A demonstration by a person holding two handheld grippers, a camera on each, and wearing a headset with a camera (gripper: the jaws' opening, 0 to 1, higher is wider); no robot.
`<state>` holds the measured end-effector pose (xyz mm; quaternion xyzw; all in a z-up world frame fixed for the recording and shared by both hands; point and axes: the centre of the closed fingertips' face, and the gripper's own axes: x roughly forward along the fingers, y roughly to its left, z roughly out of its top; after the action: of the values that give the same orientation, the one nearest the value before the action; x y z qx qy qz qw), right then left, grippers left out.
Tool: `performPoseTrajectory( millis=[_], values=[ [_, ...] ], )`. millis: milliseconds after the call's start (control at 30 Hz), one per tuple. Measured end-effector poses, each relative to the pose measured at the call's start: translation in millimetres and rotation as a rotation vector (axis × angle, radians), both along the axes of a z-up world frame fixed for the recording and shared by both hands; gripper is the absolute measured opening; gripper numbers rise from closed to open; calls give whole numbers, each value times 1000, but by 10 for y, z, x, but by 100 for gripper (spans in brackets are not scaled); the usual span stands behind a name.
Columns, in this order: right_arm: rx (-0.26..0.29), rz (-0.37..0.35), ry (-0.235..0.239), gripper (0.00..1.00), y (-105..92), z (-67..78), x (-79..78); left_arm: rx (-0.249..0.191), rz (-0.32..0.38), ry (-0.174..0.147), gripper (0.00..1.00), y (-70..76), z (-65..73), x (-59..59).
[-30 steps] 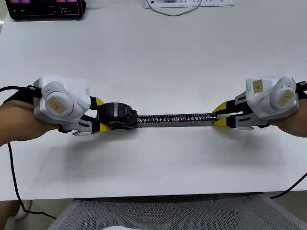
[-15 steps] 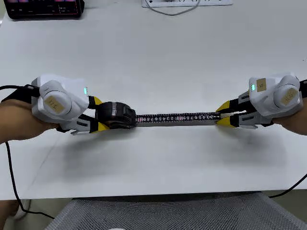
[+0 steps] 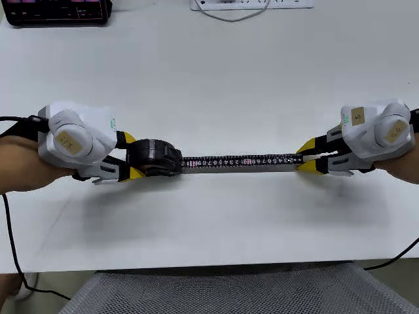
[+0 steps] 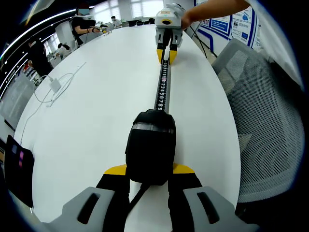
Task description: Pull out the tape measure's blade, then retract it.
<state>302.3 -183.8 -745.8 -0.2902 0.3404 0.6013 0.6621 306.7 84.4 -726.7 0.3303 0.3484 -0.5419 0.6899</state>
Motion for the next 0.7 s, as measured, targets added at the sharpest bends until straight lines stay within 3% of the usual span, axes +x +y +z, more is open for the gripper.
performPoseTrajectory(
  millis=[700],
  values=[
    [-25, -1, 2, 9, -182, -13, -6, 10, -1, -2, 25, 0, -4, 2]
  ],
)
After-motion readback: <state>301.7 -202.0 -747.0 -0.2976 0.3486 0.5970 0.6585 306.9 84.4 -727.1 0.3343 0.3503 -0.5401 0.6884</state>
